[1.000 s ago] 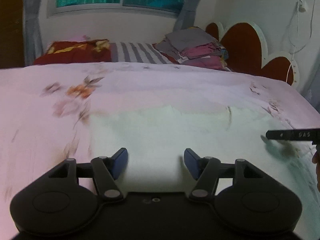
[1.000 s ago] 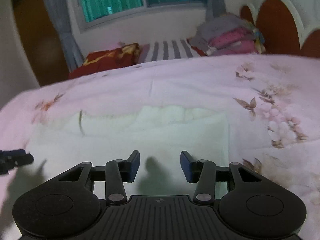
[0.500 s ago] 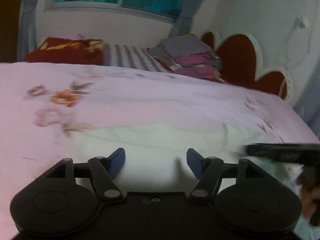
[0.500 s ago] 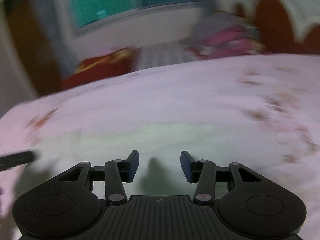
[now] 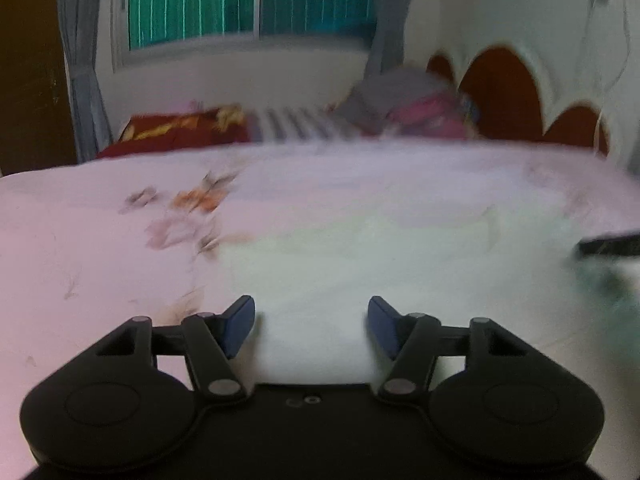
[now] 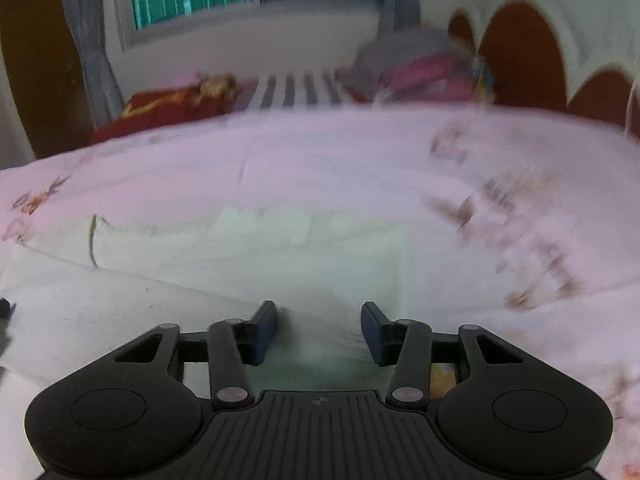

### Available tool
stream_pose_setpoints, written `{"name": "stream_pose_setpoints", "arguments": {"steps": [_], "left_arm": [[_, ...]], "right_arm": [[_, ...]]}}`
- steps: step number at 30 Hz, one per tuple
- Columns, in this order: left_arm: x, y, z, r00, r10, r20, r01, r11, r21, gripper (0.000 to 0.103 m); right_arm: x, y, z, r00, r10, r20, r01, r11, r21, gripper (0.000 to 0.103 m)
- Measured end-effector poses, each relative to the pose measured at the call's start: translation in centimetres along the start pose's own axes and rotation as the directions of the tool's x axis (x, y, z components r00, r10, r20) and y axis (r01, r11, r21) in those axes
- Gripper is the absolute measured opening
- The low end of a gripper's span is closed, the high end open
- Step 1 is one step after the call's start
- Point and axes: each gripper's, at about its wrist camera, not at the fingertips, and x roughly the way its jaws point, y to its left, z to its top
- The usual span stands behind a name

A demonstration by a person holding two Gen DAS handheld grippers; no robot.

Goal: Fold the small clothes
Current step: 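Move both open grippers back over the folded sweater, then move both grippers to one end of the sweater panel and grasp it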

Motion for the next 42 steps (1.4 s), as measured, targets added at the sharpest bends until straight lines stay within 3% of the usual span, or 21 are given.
{"name": "stream_pose_setpoints", "arguments": {"steps": [3, 5, 8, 12, 14, 16, 18, 21, 23, 24, 26, 30, 32, 34, 40, 42], "left_arm": [[0.0, -3.1, -0.5, 0.997, -0.070, -0.023, 0.071, 0.997, 0.010, 0.063], [0.4, -4.8, -1.1, 0.997, -0.067, -0.045, 0.069, 0.997, 0.043, 0.063], [0.9, -4.7, -1.8, 0.996, -0.062, -0.067, 0.063, 0.998, 0.024, 0.064], [0.3, -1.9, -2.5, 0.997, -0.029, -0.076, 0.030, 1.000, 0.004, 0.064], [0.1, -0.5, -2.5, 0.994, -0.036, -0.102, 0.036, 0.999, -0.004, 0.065], [0.3, -0.4, -2.4, 0.992, -0.051, -0.114, 0.050, 0.999, -0.012, 0.064], [0.3, -1.0, -2.2, 0.993, -0.026, -0.112, 0.024, 1.000, -0.016, 0.063], [-0.9, -2.3, -1.9, 0.998, -0.020, -0.061, 0.019, 1.000, -0.005, 0.058], [-0.4, -2.7, -2.2, 0.996, -0.015, -0.090, 0.017, 1.000, 0.020, 0.058], [0.1, -2.7, -2.6, 0.994, -0.017, -0.106, 0.020, 0.999, 0.028, 0.059], [0.2, -2.6, -2.7, 0.995, -0.018, -0.103, 0.023, 0.999, 0.044, 0.060], [-1.2, -1.7, -2.2, 0.997, -0.043, -0.065, 0.044, 0.999, 0.005, 0.062], [-0.3, -1.3, -2.8, 0.991, -0.050, -0.121, 0.051, 0.999, 0.006, 0.062], [-0.3, -1.5, -3.1, 0.993, -0.048, -0.109, 0.052, 0.998, 0.038, 0.063], [-0.9, -1.7, -2.9, 0.992, -0.029, -0.120, 0.034, 0.999, 0.042, 0.064], [-1.6, -1.8, -2.9, 0.992, -0.021, -0.123, 0.026, 0.999, 0.035, 0.073]], "right_arm": [[-2.4, 2.4, -0.8, 0.992, 0.127, 0.019, -0.128, 0.992, 0.025, 0.046], [-2.5, 5.3, -1.6, 0.976, 0.216, -0.013, -0.215, 0.976, 0.009, 0.046], [-2.5, 8.9, -3.2, 0.962, 0.267, -0.055, -0.270, 0.961, -0.053, 0.046], [-2.9, 8.8, -4.3, 0.969, 0.243, -0.052, -0.247, 0.961, -0.123, 0.046], [-3.0, 6.1, -4.8, 0.993, 0.117, -0.015, -0.118, 0.986, -0.120, 0.046], [-2.6, 2.0, -4.8, 1.000, -0.014, 0.002, 0.014, 0.998, -0.059, 0.046], [-2.6, -0.7, -4.9, 0.999, -0.035, -0.009, 0.035, 0.999, -0.030, 0.046], [-3.8, -1.6, -4.3, 1.000, -0.021, 0.018, 0.020, 1.000, 0.017, 0.046], [-5.5, -1.6, -4.3, 0.998, -0.012, 0.056, 0.010, 1.000, 0.027, 0.046], [-5.4, -1.4, -4.2, 0.999, -0.005, 0.047, 0.004, 1.000, 0.026, 0.045], [-3.3, -1.1, -4.6, 0.998, -0.016, -0.060, 0.018, 1.000, 0.022, 0.046], [-4.4, -1.6, -4.4, 1.000, -0.021, -0.013, 0.022, 0.996, 0.090, 0.045], [-5.5, -1.3, -4.4, 0.999, -0.020, 0.043, 0.017, 0.997, 0.075, 0.045], [-3.9, -0.8, -4.7, 0.998, -0.018, -0.055, 0.021, 0.998, 0.059, 0.045], [-4.1, -0.8, -4.6, 0.997, -0.027, -0.077, 0.034, 0.995, 0.089, 0.046], [-5.0, -0.6, -4.6, 0.997, -0.038, -0.068, 0.044, 0.996, 0.083, 0.046]]}}
